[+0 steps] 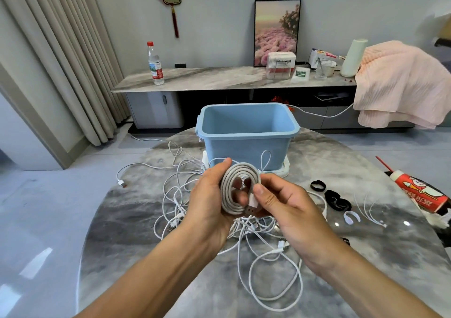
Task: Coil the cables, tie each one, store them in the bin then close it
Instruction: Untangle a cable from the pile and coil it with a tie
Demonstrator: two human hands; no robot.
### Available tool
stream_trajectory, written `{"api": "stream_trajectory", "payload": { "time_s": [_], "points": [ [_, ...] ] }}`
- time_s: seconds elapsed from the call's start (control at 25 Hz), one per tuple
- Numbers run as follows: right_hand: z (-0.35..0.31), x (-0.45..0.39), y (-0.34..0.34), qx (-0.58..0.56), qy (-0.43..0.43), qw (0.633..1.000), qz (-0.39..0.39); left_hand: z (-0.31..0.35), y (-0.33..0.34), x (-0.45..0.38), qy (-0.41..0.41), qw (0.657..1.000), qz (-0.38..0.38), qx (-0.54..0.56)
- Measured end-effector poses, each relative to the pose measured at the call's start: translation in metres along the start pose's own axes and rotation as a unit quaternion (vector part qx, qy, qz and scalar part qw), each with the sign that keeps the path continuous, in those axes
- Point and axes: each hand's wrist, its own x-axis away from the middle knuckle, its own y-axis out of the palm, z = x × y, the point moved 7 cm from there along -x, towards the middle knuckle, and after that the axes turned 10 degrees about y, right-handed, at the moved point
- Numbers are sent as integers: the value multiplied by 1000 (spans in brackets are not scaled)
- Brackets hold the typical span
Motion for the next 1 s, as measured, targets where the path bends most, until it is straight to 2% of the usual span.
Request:
{"api": "stream_trajectory", "payload": {
  "time_s": [0.12, 0.24, 0.4, 0.48, 0.64, 0.8, 0.84, 0.92, 1.0],
  "points": [
    [4, -2, -1, -5, 13, 1000, 25, 1, -3, 1, 9, 1000, 16, -21],
    [3, -4, -4, -44, 21, 999, 8, 2, 1, 4, -7, 1000, 3, -28],
    [-4, -6, -9, 18, 10, 1000, -21, 1, 12, 13, -79, 990, -106, -47],
    [-2, -6, -15, 55, 21, 998, -33, -1, 14, 15, -73, 985, -142, -61],
    [1, -9, -25, 128, 25, 991, -24, -8, 17, 17, -47, 983, -167, -68],
    [10, -6, -31, 102, 67, 988, -95, -24, 20, 19, -51, 974, -190, -111],
    [13, -6, -34, 118, 68, 987, -85, -27, 19, 18, -57, 972, -189, -131],
    [19, -8, -44, 198, 68, 978, 0, -31, 14, 12, -70, 968, -170, -174],
    [22, -12, -46, 297, 74, 950, 59, -33, 11, 7, -76, 967, -150, -189]
  ]
}}
